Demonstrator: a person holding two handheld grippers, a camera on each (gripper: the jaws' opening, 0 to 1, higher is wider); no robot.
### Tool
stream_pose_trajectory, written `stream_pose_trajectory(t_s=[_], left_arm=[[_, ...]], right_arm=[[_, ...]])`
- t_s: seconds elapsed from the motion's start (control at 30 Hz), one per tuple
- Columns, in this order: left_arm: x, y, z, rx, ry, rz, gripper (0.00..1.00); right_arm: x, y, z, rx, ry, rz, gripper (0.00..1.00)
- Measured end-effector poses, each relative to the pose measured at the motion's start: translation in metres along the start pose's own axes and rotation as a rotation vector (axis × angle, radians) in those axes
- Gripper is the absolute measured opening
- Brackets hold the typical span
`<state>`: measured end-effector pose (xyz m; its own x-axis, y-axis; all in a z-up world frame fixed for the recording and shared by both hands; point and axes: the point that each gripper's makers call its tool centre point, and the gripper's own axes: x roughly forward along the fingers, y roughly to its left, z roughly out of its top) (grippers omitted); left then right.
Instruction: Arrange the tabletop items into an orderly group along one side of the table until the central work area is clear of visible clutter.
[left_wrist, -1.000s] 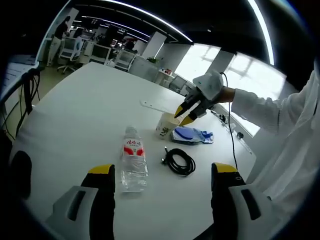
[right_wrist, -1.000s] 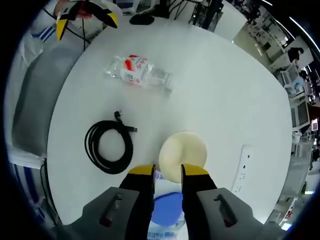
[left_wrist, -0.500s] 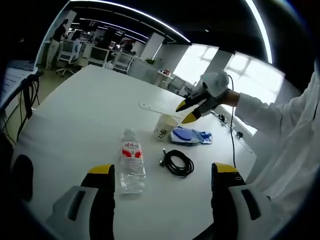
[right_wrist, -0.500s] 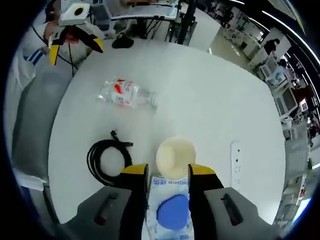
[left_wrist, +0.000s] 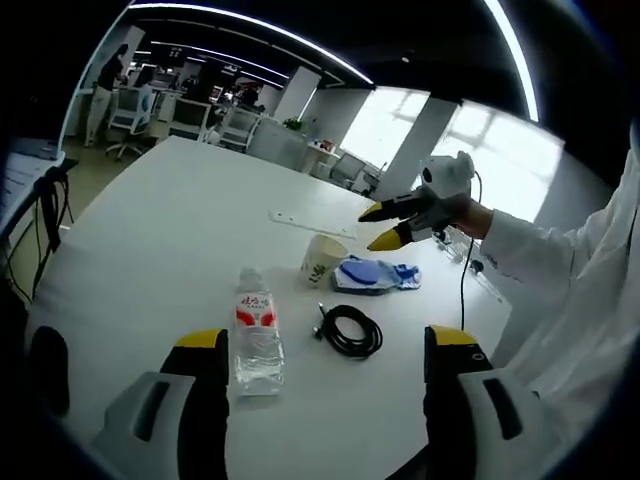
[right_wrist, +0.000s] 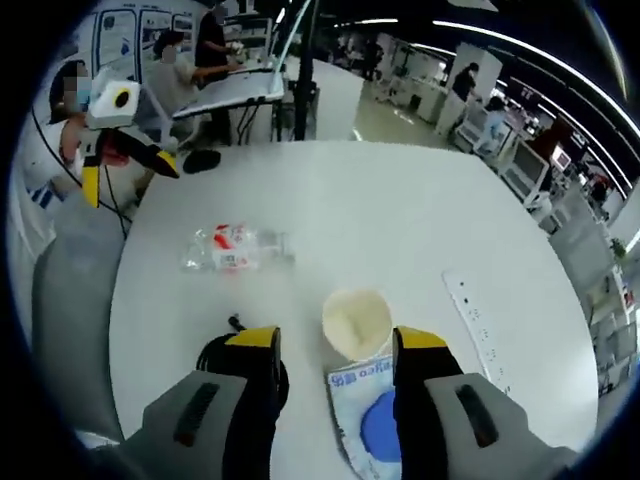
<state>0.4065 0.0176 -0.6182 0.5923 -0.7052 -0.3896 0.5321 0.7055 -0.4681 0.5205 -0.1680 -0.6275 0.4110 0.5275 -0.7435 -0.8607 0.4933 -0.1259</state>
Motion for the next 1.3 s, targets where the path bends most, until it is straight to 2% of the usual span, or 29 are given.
stream_pose_trajectory(t_s=[0.07,0.37,0.7,1.03,1.13,1.3], left_arm=[[0.001,-0.002,0.000,0.009,0.007,-0.005,0.82],[0.011,-0.021,0.006,0.050,0.031,-0.050,0.82],[0.030,-0.042,0.012,0.092,0.062,-0.115,0.82],[0.054,-0.061,0.009,0.116,0.104,-0.180,0.82],[0.059,-0.064,0.008,0.117,0.111,-0.193,0.81],[0.070,-0.070,0.002,0.121,0.130,-0.212,0.81]], right_arm=[[-0.003,0.004,-0.002,0.020,-0.015,-0.002,0.43],[-0.018,0.026,-0.024,0.258,-0.104,-0.025,0.43],[-0.027,0.042,-0.059,0.398,-0.124,-0.074,0.42],[-0.016,0.053,-0.090,0.521,-0.091,-0.119,0.38],[-0.007,0.055,-0.095,0.536,-0.077,-0.124,0.34],[0.014,0.058,-0.103,0.579,-0.050,-0.110,0.32]])
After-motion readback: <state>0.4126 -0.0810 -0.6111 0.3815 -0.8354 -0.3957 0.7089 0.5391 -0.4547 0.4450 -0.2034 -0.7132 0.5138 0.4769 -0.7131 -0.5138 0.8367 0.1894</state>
